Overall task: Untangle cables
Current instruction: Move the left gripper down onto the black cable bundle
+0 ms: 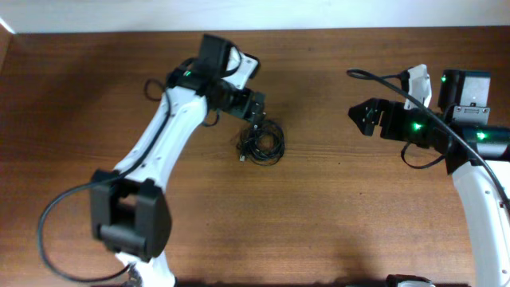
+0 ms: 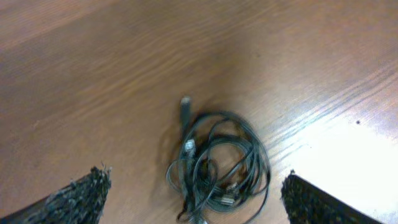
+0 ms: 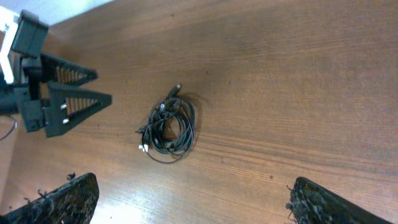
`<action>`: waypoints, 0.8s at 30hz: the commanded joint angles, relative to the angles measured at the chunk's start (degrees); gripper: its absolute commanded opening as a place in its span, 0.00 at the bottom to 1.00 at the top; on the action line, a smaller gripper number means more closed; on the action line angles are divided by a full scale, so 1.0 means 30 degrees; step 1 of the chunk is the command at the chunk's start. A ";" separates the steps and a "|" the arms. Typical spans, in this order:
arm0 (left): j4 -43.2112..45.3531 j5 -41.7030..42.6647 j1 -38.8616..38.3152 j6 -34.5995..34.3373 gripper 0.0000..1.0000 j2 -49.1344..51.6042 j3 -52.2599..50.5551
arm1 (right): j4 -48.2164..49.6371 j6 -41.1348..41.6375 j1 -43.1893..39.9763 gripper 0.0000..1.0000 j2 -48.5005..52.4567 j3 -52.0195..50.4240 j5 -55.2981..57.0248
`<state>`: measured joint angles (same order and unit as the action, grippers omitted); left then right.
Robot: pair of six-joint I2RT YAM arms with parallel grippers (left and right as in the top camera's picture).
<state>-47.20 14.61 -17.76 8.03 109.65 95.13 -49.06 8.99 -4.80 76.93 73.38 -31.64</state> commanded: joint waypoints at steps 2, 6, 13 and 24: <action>-0.1370 -0.0029 -0.1872 0.3461 0.84 0.2470 0.2484 | -0.0168 0.0160 -0.0299 0.99 -0.0146 0.0328 -0.0233; -0.1734 -0.0372 -0.3424 0.4014 0.53 0.3315 0.2426 | -0.0678 0.0160 -0.0299 0.99 -0.0138 0.0328 0.0160; -0.2033 -0.2047 -0.3526 0.4007 0.49 0.4641 0.2412 | -0.1115 0.0160 -0.0299 0.99 -0.0124 0.0313 0.0641; -0.2222 -0.2033 -0.3534 0.4430 0.21 0.5778 0.2382 | -0.1253 0.0160 -0.0299 0.99 -0.0124 0.0306 0.0641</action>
<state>-54.41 8.64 -28.53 21.04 126.50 101.47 -52.71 9.13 -5.28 76.93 73.41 -30.24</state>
